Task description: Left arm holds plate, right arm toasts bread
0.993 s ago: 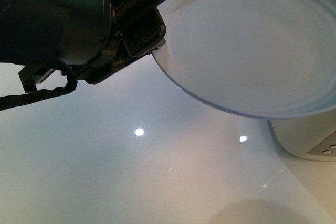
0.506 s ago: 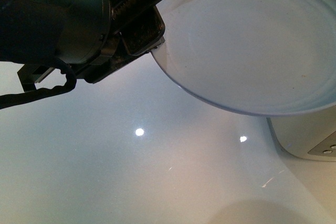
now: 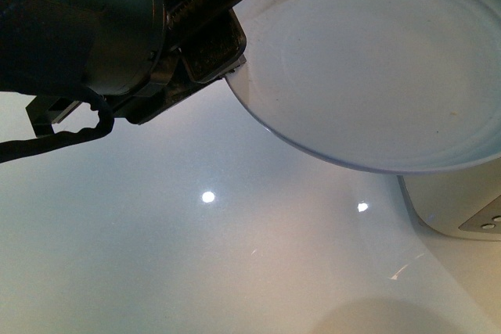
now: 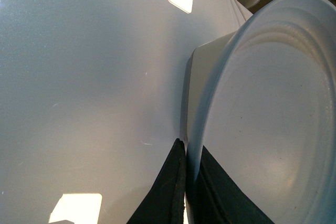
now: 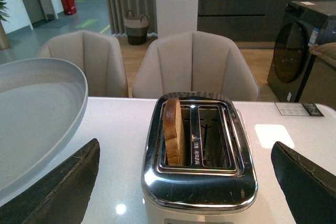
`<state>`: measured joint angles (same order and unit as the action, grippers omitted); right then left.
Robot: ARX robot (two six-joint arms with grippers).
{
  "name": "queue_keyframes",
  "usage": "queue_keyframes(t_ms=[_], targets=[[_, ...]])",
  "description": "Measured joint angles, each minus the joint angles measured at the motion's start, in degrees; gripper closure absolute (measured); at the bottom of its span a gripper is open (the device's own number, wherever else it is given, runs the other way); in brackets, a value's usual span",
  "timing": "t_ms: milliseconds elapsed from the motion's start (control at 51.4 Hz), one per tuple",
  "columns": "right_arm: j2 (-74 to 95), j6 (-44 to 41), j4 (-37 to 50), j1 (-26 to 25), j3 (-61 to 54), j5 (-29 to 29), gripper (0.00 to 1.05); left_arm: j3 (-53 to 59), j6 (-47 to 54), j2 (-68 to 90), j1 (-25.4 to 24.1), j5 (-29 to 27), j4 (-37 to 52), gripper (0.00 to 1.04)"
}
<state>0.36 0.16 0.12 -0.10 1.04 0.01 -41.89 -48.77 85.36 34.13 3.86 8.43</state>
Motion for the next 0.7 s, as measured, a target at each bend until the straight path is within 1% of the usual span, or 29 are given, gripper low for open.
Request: queue_keyframes(t_ms=[623, 662, 681, 701], targets=[[0.0, 0.0, 0.0, 0.0, 0.0, 0.0, 0.09, 0.0, 0.0, 0.0, 0.0, 0.02, 0.02, 1.02], [0.0, 0.0, 0.0, 0.0, 0.0, 0.0, 0.09, -0.22, -0.96, 0.0, 0.17, -1.36, -0.85, 1.02], [0.0, 0.0, 0.0, 0.0, 0.0, 0.0, 0.09, -0.87, -1.84, 0.0, 0.55, -3.78, -2.97, 1.02], [0.0, 0.02, 0.0, 0.0, 0.0, 0.0, 0.09, -1.2, -2.58, 0.0, 0.66, -5.07, -4.11, 1.02]])
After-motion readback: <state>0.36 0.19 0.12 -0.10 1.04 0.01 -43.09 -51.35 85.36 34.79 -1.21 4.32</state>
